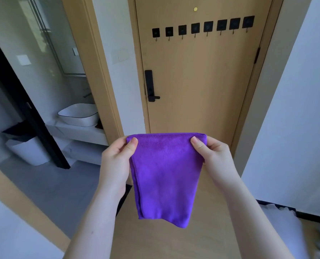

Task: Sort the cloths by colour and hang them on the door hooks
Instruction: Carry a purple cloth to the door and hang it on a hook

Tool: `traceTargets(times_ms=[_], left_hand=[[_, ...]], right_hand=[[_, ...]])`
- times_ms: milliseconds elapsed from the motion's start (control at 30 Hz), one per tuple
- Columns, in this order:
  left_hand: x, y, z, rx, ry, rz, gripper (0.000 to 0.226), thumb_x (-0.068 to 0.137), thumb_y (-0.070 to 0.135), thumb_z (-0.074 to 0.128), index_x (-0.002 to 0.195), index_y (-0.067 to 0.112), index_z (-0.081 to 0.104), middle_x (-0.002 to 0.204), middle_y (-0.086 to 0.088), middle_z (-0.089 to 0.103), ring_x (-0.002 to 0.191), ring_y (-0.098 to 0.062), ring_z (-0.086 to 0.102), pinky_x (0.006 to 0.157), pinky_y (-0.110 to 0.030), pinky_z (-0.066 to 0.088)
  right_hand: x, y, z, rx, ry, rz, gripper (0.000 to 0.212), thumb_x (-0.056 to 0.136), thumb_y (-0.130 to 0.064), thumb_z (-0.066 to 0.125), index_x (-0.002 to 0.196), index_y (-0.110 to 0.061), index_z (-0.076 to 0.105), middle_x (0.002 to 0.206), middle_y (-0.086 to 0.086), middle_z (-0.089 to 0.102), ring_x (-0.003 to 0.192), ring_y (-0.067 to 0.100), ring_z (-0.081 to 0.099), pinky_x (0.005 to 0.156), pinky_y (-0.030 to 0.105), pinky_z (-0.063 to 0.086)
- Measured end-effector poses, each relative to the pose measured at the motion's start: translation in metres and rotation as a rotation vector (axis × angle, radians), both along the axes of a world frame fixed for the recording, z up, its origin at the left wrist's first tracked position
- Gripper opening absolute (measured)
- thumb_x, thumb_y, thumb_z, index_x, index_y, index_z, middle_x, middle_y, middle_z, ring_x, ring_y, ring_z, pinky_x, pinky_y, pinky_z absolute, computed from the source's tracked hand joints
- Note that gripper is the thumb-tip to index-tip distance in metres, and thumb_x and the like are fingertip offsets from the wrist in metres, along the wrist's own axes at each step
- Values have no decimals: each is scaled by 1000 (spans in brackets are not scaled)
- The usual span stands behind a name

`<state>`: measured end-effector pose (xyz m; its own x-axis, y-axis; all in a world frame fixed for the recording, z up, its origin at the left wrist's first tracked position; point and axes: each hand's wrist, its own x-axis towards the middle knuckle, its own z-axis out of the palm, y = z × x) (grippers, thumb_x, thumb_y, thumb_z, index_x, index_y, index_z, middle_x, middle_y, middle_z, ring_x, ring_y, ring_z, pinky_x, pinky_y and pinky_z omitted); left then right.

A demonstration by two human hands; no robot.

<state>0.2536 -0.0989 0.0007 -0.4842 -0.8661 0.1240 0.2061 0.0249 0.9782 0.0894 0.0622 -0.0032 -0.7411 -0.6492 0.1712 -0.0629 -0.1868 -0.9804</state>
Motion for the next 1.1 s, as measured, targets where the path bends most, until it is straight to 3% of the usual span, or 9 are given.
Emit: traceTargets(times_ms=[100,200,367,500,633,867,1100], left_hand=[[-27,-18,1,6,-1,-36,18,103,19,60,108,11,75,109,-13,76,110,-36,70,96,-51,53],[-57,-35,4,-5,-8,-71,18,103,17,59,109,10,74,108,-11,77,103,-26,72,99,-49,54],[-112,-64,4,-58,-22,-81,18,103,19,60,102,19,78,108,-6,78,108,-26,71,106,-51,51],[-161,-83,3,-77,-28,-86,19,103,20,59,103,19,78,110,-7,77,110,-28,71,107,-54,49],[-212,-100,8,-98,-38,-68,18,104,20,59,106,18,77,109,-6,77,107,-25,72,105,-53,51],[-283,-129,9,-92,-44,-27,18,103,22,60,103,20,78,109,-7,77,108,-30,71,104,-57,51],[-343,-164,7,-35,-20,-24,17,103,19,60,105,17,76,103,-2,77,96,-15,72,89,-36,55]], right_hand=[[-22,-15,1,15,5,-37,22,100,-28,65,93,-12,78,88,4,75,82,16,70,74,34,57],[-49,-31,0,17,12,-73,22,100,-28,65,92,-13,78,87,3,75,81,15,69,76,39,58],[-107,-58,-4,10,29,-93,24,99,-29,66,88,-10,77,83,1,72,77,13,65,69,32,50],[-161,-78,-3,-13,39,-73,23,100,-27,65,90,-10,78,86,4,76,78,10,68,67,22,53],[-215,-98,-1,-11,50,-57,25,100,-28,65,92,-6,77,96,15,76,81,13,68,73,28,54],[-289,-130,3,-24,26,-33,22,99,-25,66,93,-8,78,97,15,76,80,14,69,71,26,55],[-343,-170,0,-32,-8,-59,23,99,-23,66,92,-4,77,86,6,76,75,12,68,65,22,55]])
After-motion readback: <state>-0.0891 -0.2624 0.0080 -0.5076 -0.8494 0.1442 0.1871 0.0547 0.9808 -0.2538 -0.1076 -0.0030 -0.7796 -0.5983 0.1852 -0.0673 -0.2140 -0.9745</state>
